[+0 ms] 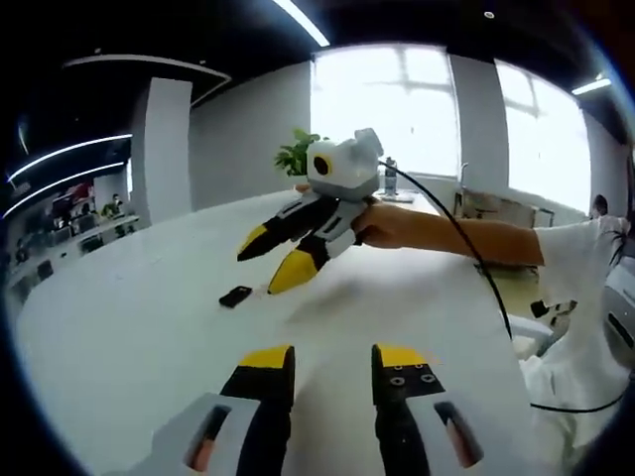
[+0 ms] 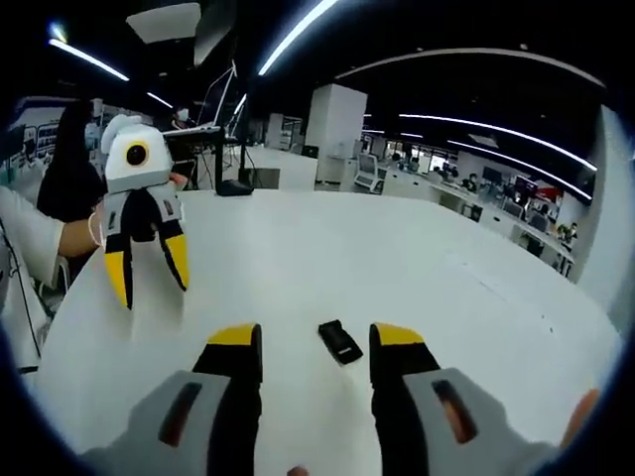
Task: Snap the two parts of the plastic buckle together until the buckle closes and remains connected.
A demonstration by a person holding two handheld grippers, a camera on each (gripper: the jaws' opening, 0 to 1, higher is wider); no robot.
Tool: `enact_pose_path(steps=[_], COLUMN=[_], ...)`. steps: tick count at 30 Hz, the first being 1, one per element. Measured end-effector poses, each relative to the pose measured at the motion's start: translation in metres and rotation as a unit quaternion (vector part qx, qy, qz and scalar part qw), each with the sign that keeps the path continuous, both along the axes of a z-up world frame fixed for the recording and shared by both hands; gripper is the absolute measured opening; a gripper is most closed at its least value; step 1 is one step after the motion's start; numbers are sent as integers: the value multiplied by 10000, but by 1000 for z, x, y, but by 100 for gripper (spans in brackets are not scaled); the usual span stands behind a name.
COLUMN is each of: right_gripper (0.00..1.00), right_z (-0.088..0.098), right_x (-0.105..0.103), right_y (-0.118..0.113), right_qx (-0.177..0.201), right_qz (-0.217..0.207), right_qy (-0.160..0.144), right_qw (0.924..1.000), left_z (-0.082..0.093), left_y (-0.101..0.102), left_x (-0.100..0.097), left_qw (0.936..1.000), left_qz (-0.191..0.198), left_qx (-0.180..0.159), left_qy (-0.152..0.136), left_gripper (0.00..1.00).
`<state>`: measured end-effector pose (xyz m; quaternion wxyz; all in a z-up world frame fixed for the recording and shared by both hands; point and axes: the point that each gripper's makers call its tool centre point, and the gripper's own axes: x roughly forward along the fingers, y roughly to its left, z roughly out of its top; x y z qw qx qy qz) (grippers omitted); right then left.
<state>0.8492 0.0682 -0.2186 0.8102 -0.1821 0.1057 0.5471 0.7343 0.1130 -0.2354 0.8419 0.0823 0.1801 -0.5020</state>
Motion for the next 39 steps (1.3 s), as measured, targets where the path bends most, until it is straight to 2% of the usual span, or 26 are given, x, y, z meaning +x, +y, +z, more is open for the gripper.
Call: enact_pose_path(steps=[6,12,17,22,26,34,36,39], right_gripper=[52,64,74,81,88,91,92,95], right_z=[2,5,15,20,20,28,27,26], right_x=[-2,-14,-23,-30,-24,-19,-24,-22], right_y=[5,9,8,7,0,-21,-24,-28], right_qx=[287,299,452,478,513,691,723,726], right_qz=[-137,-129,-235,-346,-581,-969,-998,-1095], right_qy=[123,199,-15,-70,-46,-235,-178,-95], right_qw=[9994,9993,9987,9982,9970,9926,9922,9913], left_z=[0,5,14,23,24,26,27,29], left_y=[3,8,14,22,26,33,33,34], left_x=[2,7,12,16,20,24,24,24], left_qw=[9999,9995,9980,9950,9935,9914,9909,9901], left_qz=[94,231,383,577,698,903,916,973], left_qx=[-68,-199,-498,-816,-902,-919,-954,-970], left_qy=[30,20,30,3,-58,-226,-246,-303], left_gripper=[35,41,44,48,53,65,67,70])
